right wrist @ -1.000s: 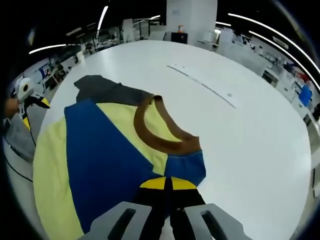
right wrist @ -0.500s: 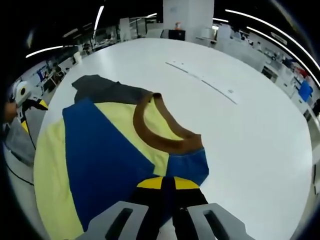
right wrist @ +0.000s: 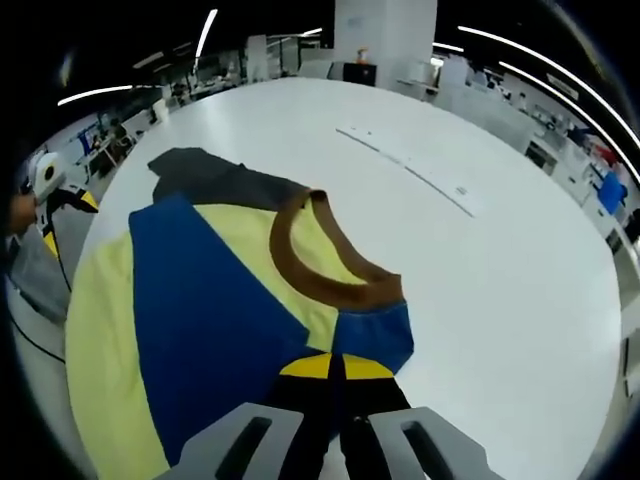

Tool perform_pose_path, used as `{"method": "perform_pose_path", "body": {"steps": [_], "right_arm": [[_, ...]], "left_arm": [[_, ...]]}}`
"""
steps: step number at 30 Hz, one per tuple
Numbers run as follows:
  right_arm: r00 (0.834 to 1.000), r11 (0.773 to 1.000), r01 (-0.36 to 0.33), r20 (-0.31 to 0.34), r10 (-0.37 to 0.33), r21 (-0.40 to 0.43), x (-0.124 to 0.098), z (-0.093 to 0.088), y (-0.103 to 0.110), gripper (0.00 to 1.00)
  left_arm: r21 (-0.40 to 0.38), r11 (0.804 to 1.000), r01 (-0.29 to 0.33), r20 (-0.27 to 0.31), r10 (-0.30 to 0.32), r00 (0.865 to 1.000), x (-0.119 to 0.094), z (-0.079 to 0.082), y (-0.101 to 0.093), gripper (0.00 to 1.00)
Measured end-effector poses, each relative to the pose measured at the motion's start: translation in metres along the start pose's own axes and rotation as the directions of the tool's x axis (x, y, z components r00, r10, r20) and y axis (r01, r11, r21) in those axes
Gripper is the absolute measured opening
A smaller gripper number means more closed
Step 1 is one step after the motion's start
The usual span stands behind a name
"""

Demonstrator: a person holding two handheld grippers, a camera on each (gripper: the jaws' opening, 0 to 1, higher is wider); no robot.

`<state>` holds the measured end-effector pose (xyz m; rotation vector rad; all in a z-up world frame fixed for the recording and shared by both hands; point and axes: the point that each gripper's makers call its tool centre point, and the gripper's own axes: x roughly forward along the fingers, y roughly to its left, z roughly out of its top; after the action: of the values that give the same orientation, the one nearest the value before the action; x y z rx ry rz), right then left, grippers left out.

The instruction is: Fold the garment on the visible template until the final outline fits inside the template.

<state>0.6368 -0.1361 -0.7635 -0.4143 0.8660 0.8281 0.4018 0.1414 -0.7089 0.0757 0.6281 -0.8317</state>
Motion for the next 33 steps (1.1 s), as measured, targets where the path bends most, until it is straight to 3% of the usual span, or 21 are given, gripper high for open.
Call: {"method": "perform_pose_path", "body": {"steps": [5,15,33], "right_arm": [[0.999,0.999,0.009,0.035,-0.01,0.034,-0.011,0.005,-0.007,0.0],[0.996,0.992,0.061,0.052,-0.067,0.113,-0.029,-0.004,-0.031,0.0],[0.992,0.977,0.123,-0.012,-0.123,0.172,-0.031,-0.04,-0.046,0.0]], "left_arm": [[-0.002,1.0,0.0,0.002,0.0,1.0,-0.001,0.0,0.0,0.59],[0.002,1.0,0.003,0.004,-0.003,1.0,0.0,-0.001,0.001,0.59],[0.001,1.0,0.001,0.003,-0.001,1.0,-0.004,-0.003,0.0,0.59]]}}
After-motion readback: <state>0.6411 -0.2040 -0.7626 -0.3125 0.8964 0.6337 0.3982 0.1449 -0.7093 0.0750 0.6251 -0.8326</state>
